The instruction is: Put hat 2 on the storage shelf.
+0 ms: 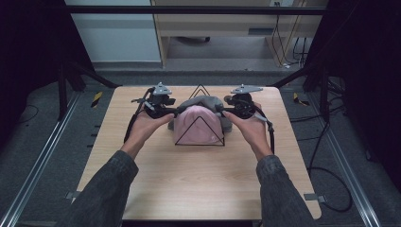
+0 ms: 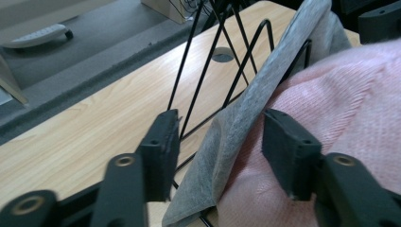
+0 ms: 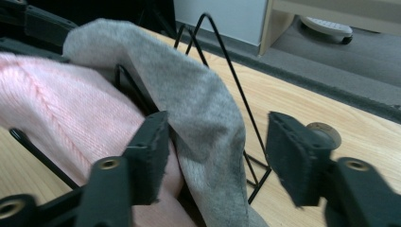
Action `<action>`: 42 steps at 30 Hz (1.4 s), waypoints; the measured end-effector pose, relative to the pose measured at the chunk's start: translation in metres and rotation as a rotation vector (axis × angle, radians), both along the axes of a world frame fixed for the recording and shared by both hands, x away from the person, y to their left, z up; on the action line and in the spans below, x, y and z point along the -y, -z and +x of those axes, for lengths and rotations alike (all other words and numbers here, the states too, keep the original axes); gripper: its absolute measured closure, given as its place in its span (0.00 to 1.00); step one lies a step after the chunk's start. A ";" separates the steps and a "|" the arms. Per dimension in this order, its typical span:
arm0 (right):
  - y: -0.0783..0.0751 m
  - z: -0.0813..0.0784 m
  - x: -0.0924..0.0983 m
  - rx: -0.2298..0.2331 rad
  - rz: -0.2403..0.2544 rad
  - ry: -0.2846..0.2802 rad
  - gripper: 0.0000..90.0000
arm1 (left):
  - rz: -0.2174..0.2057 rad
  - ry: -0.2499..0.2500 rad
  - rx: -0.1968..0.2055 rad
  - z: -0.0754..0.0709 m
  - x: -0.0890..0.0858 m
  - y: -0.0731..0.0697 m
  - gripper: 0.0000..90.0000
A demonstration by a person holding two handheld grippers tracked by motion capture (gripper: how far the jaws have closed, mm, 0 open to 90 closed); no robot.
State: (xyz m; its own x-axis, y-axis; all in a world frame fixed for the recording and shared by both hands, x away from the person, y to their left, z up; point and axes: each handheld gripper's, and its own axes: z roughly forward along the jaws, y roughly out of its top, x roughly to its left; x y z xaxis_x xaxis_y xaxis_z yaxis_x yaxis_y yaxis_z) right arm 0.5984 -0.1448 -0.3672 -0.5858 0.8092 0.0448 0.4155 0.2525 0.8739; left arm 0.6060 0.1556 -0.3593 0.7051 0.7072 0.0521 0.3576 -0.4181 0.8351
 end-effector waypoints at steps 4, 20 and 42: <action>-0.007 -0.003 -0.001 0.015 0.019 0.010 0.34 | -0.036 -0.006 -0.002 -0.004 -0.001 -0.007 0.36; -0.033 -0.009 -0.003 0.059 0.016 0.013 0.14 | -0.012 0.013 0.017 -0.029 -0.001 -0.036 0.10; -0.039 -0.049 -0.012 0.071 -0.017 -0.041 0.10 | 0.034 0.094 0.009 -0.066 0.005 -0.040 0.05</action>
